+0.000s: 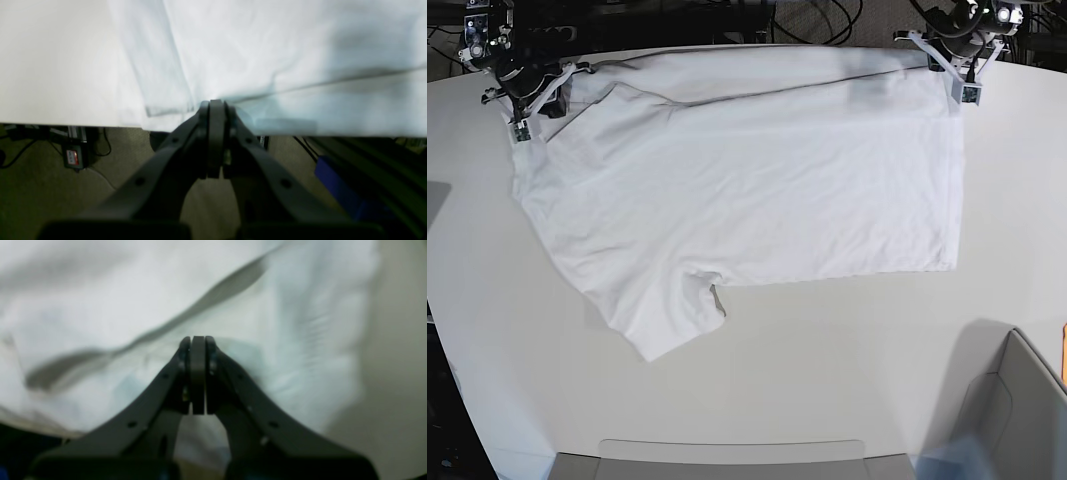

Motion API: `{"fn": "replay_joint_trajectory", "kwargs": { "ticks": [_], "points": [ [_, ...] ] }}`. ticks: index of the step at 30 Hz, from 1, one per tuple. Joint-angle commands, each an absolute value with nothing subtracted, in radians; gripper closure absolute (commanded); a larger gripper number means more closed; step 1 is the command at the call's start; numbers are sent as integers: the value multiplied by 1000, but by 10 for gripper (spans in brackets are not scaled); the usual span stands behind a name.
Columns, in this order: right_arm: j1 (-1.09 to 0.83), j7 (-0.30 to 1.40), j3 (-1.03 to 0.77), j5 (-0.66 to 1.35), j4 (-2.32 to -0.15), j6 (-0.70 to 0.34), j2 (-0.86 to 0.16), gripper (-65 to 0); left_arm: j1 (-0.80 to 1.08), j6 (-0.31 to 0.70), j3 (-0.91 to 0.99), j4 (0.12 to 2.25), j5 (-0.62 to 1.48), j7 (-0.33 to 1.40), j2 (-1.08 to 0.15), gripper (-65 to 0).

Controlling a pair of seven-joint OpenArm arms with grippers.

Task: Fold the T-shirt properly
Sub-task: 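Release the edge and move both grippers to the shirt's hem side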

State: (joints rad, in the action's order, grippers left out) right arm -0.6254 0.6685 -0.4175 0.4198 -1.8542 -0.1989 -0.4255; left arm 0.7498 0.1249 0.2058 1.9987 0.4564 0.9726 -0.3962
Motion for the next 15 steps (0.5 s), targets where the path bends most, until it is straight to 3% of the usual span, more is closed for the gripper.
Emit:
{"fn": "replay_joint_trajectory", "kwargs": {
  "ticks": [1,7,15],
  "points": [
    [-611,633,-447,432,-1914,-200,-441,0,722,128,211,2020,464,966,-394,0],
    [-486,634,-526,430,-2011,-200,-400,0,630,128,213,2031,464,1038,-386,0],
    [-22,745,-275,427,-1564,-200,-452,0,377,128,202,2026,464,1093,-335,0]
  ]
}}
